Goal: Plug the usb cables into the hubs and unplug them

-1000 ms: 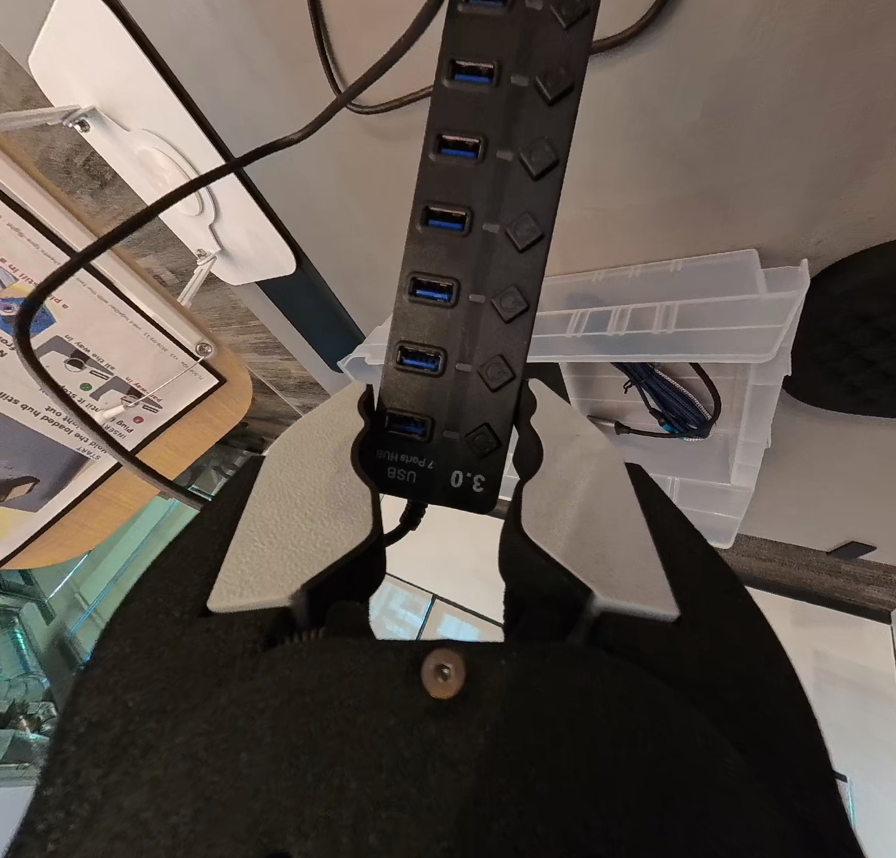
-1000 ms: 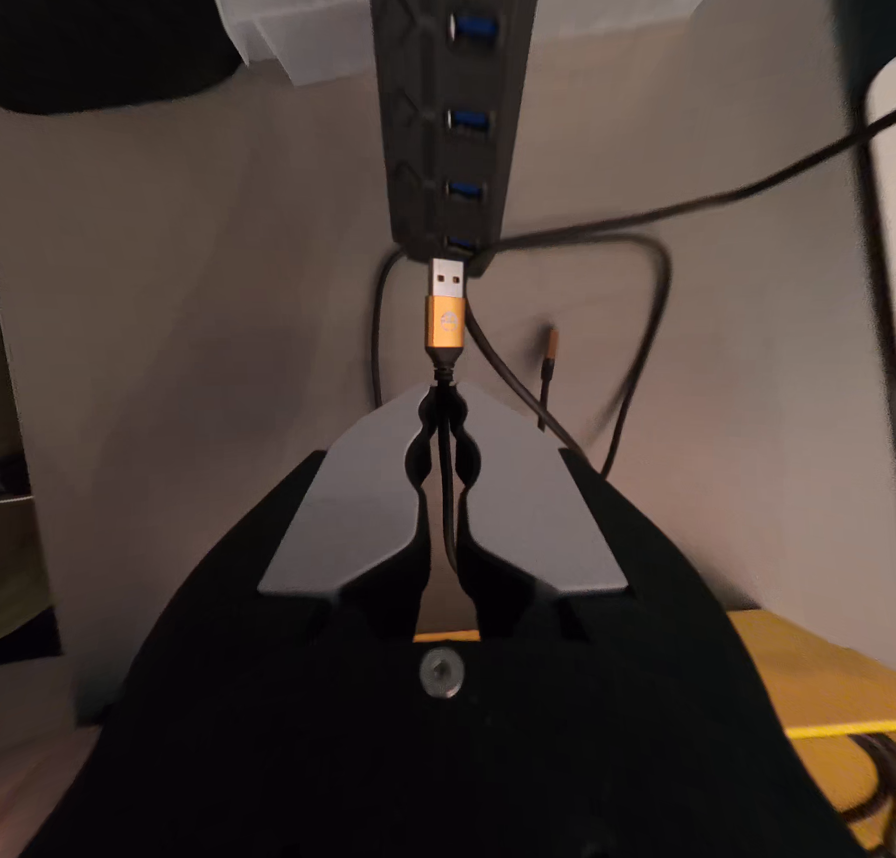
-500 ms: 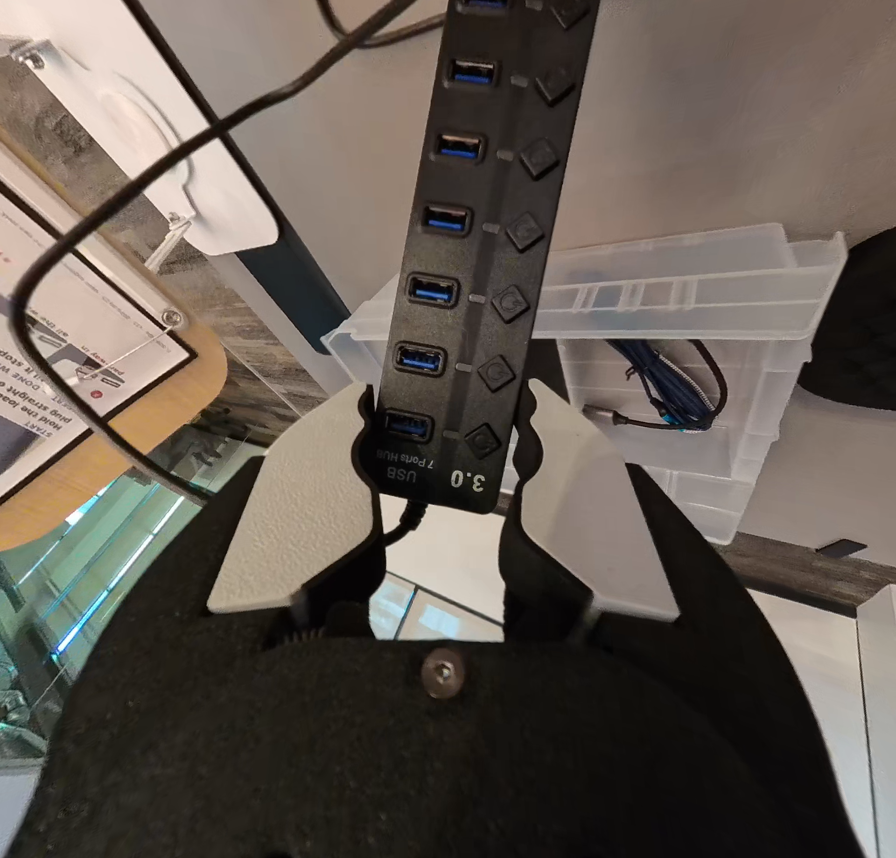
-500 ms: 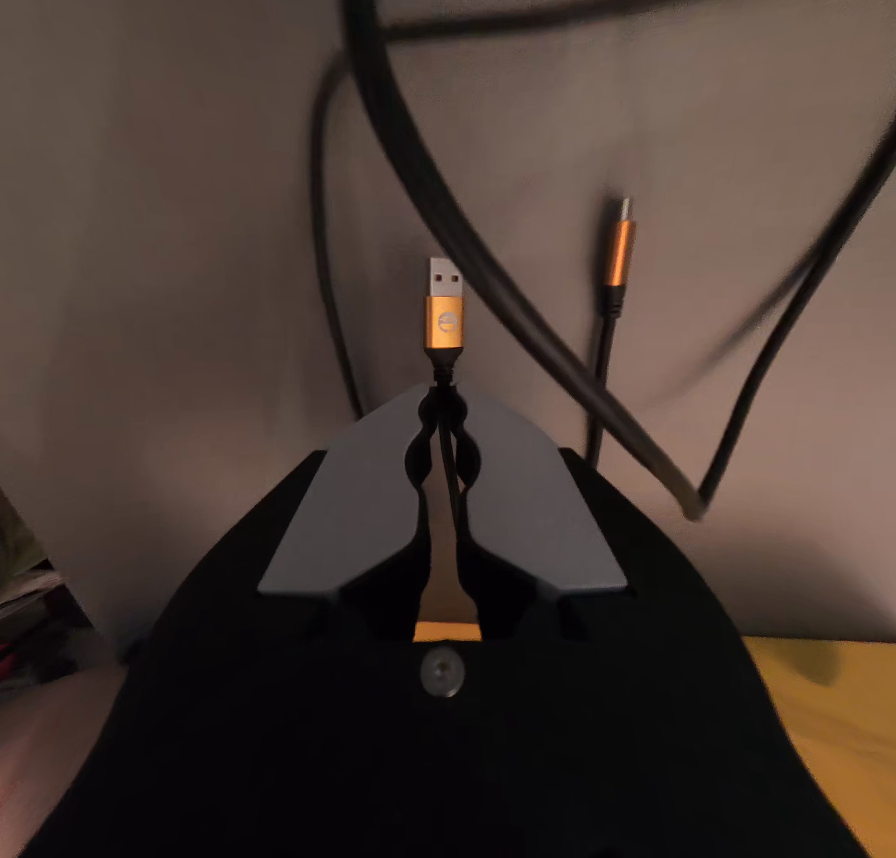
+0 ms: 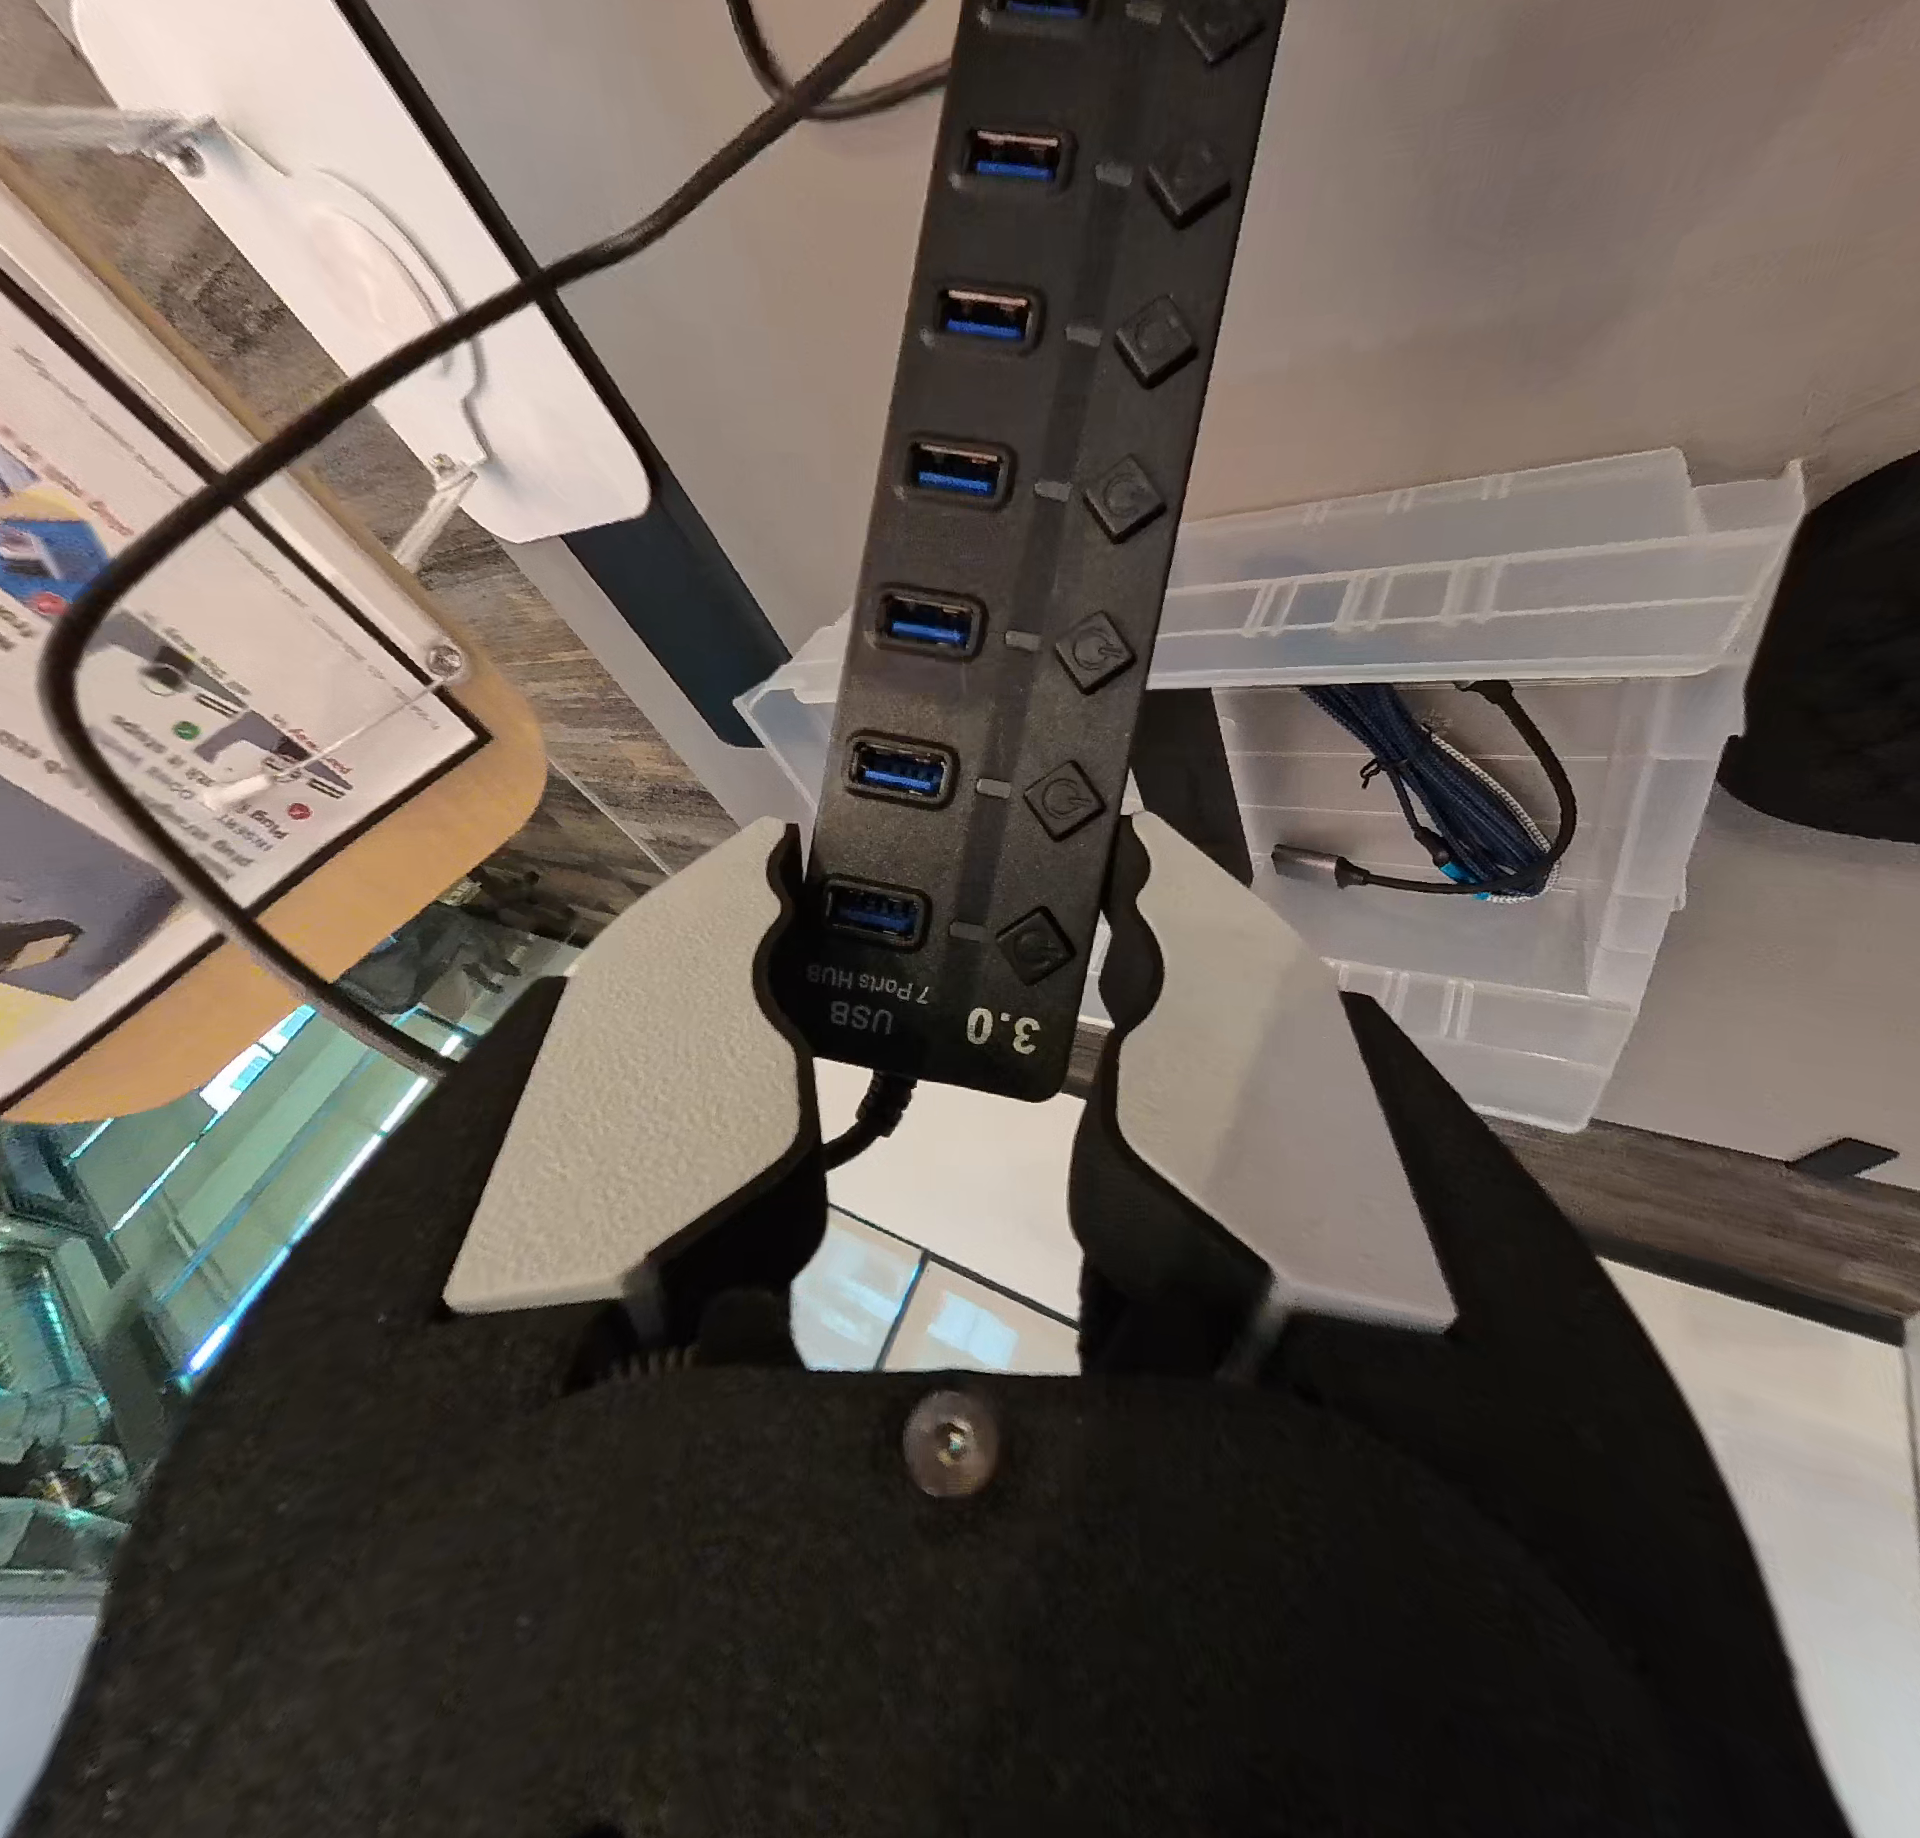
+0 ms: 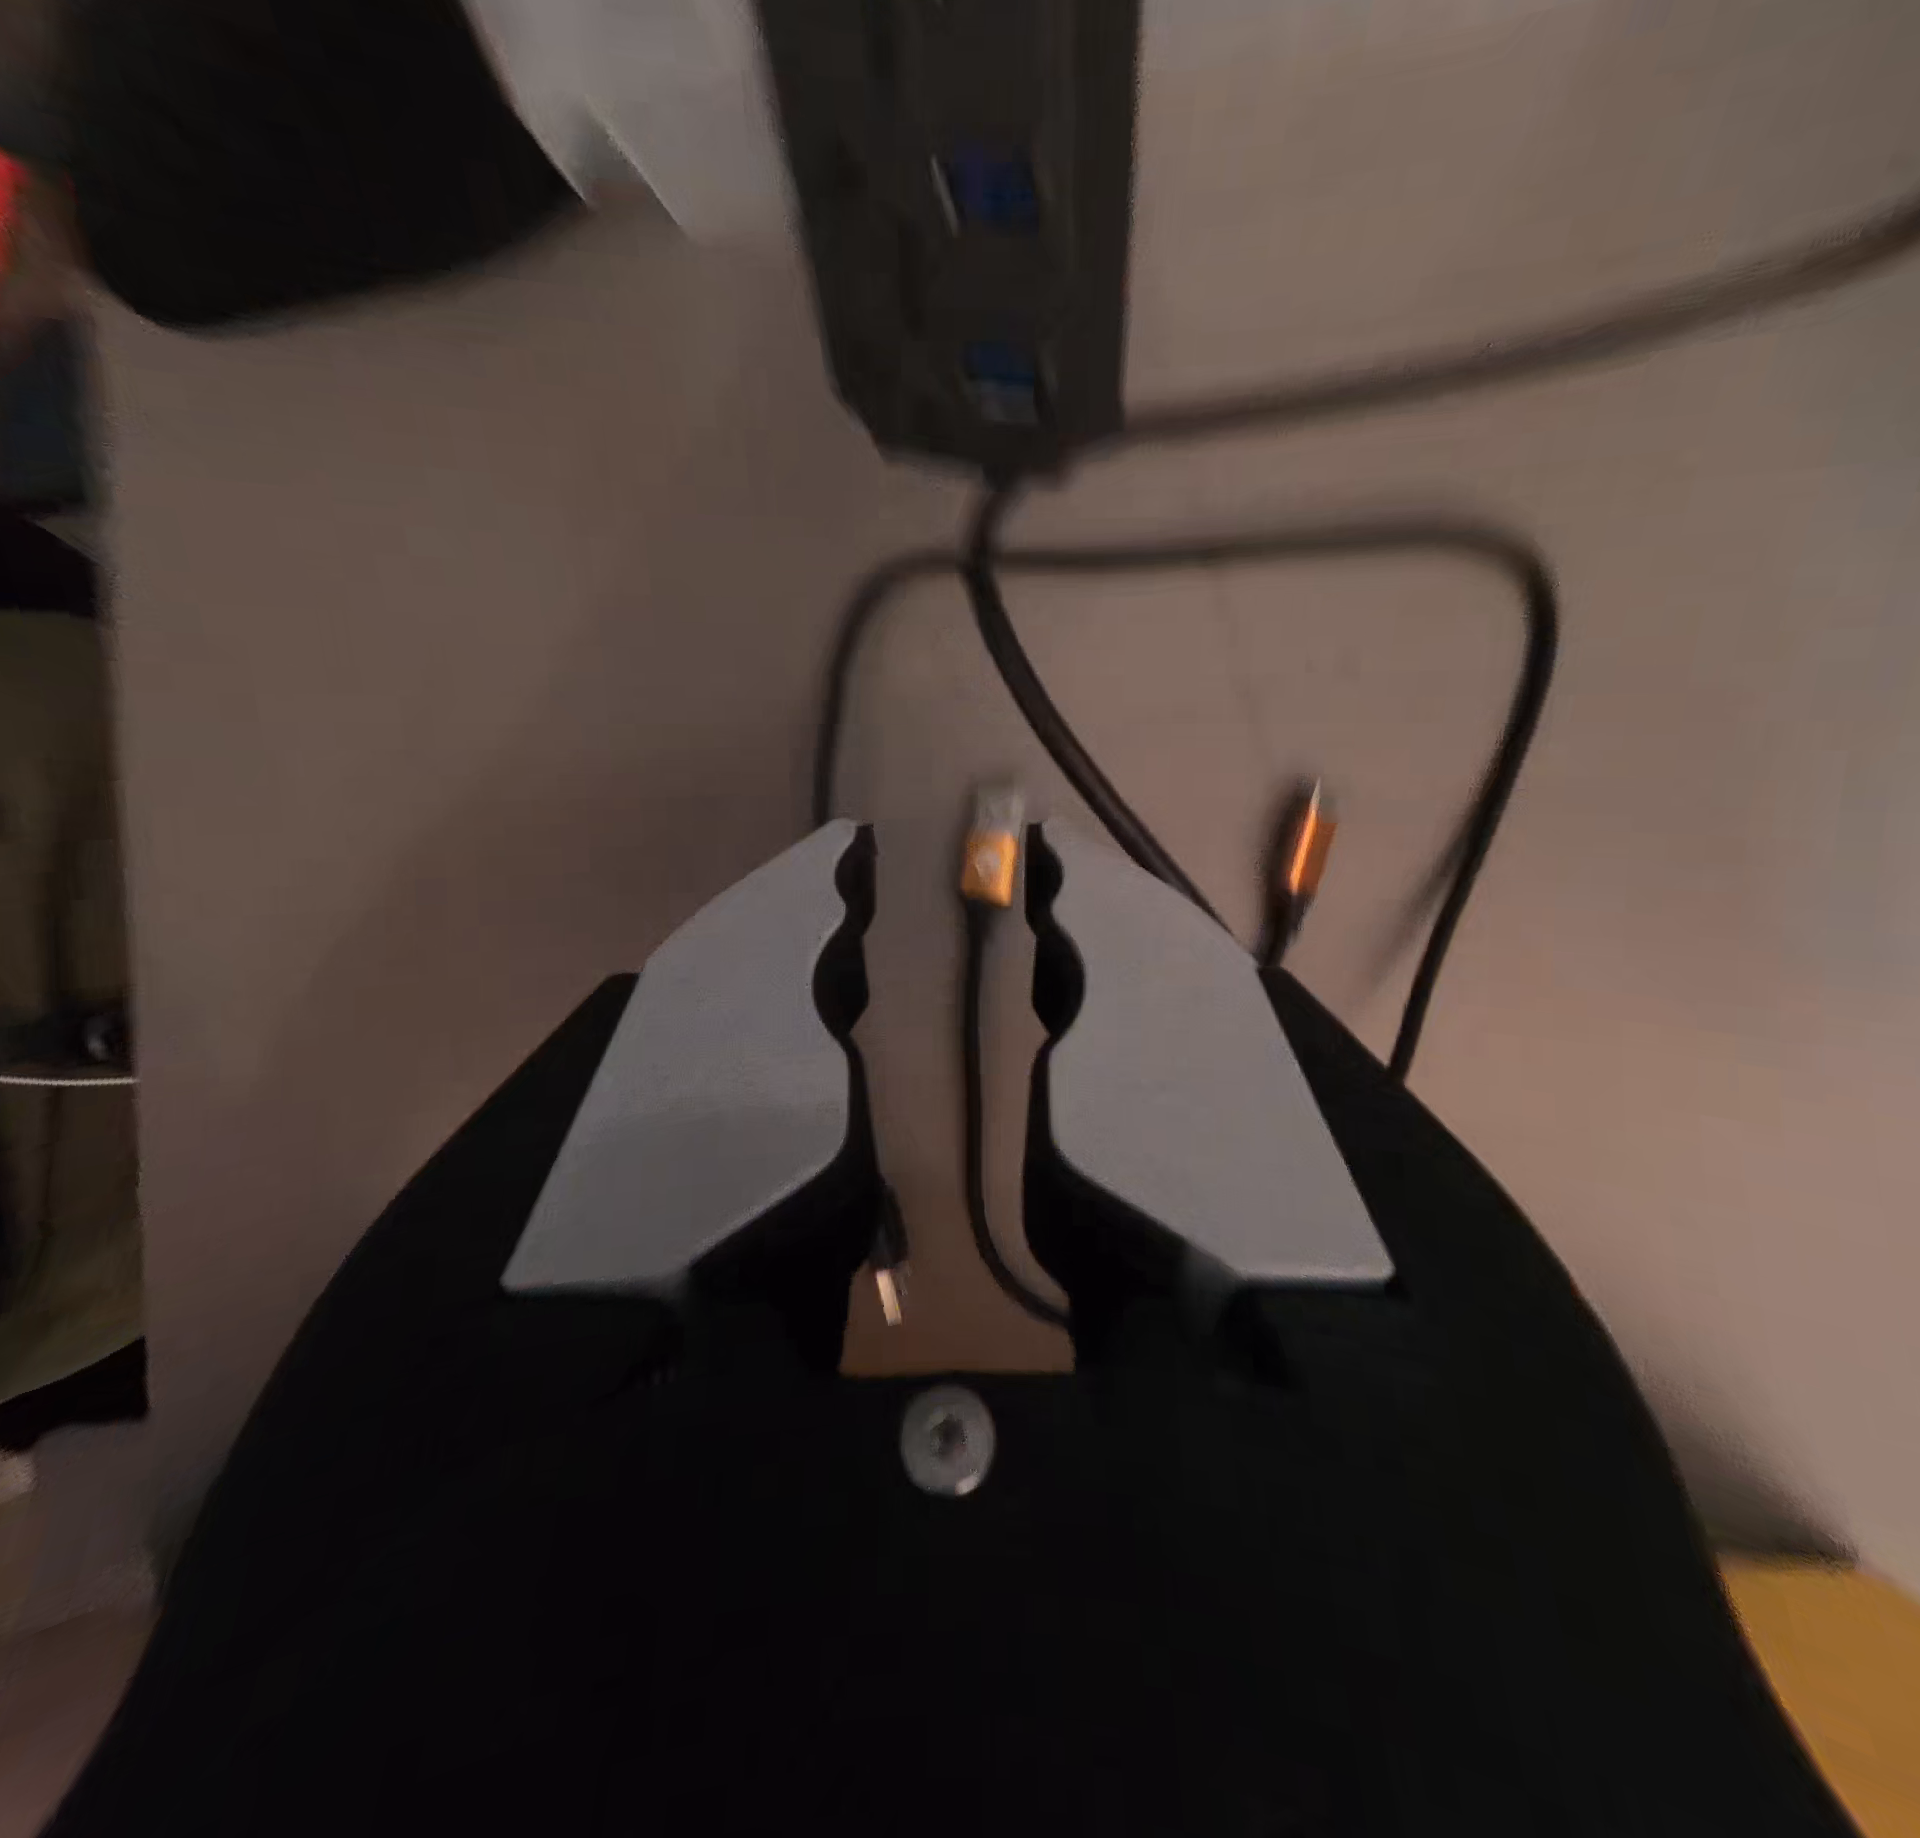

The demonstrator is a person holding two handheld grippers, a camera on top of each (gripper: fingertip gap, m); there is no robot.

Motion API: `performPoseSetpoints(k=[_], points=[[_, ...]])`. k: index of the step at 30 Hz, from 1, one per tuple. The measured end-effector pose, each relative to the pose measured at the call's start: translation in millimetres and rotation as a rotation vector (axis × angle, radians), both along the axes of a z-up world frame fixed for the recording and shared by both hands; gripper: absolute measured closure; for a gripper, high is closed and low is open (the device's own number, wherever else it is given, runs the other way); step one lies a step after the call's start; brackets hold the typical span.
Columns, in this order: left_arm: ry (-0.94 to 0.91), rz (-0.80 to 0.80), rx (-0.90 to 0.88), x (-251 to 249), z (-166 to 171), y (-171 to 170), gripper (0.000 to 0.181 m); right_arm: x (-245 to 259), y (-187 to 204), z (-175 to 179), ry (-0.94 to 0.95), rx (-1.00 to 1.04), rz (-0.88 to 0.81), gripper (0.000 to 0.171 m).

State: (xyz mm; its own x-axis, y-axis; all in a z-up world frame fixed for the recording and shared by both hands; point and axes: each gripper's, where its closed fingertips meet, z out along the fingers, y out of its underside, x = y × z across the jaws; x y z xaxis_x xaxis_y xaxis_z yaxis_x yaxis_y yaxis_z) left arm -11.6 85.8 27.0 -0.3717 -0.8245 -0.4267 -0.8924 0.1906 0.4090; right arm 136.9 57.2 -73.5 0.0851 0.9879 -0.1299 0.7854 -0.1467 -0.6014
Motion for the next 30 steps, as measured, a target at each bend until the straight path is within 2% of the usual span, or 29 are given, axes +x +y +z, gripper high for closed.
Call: performPoseSetpoints(k=[3, 5, 8, 10, 13, 15, 18, 20, 21, 26, 30], points=[[0.014, -0.045, 0.009, 10.4, 3.6, -7.2, 0.126, -14.2, -16.4, 57.1, 0.337, 0.013, 0.115, 0.142], [0.016, -0.076, 0.009, 19.8, 5.4, -14.1, 0.126, -20.3, -11.2, 86.1, 0.530, 0.033, 0.098, 0.138], [0.028, -0.133, 0.022, 36.0, 9.8, -24.2, 0.127, -30.9, -6.8, 98.7, 0.670, -0.044, 0.067, 0.119], [0.039, -0.173, 0.024, 47.1, 11.9, -32.8, 0.127, -39.8, -17.8, 90.2, 0.656, -0.125, 0.114, 0.113], [0.042, -0.225, 0.012, 62.4, 14.7, -45.6, 0.127, -43.9, -30.6, 66.6, 0.514, -0.152, 0.170, 0.111], [0.031, -0.241, 0.016, 69.3, 20.8, -48.9, 0.127, -43.5, -42.7, 63.7, 0.500, -0.178, 0.229, 0.111], [0.000, -0.278, 0.037, 79.4, 33.7, -53.1, 0.127, -39.6, -68.3, 65.9, 0.469, -0.342, 0.315, 0.113], [-0.042, -0.320, 0.029, 89.1, 40.5, -60.9, 0.127, -34.7, -83.7, 72.8, 0.443, -0.424, 0.388, 0.138], [-0.056, -0.319, 0.014, 90.4, 43.6, -64.0, 0.127, -32.5, -90.5, 78.1, 0.440, -0.463, 0.418, 0.140], [-0.137, -0.286, 0.042, 86.7, 59.4, -57.2, 0.125, -33.6, -82.0, 104.6, 0.564, -0.591, 0.368, 0.143], [-0.188, -0.263, 0.115, 81.8, 72.3, -43.7, 0.120, -33.3, -73.7, 101.7, 0.567, -0.622, 0.324, 0.143]])
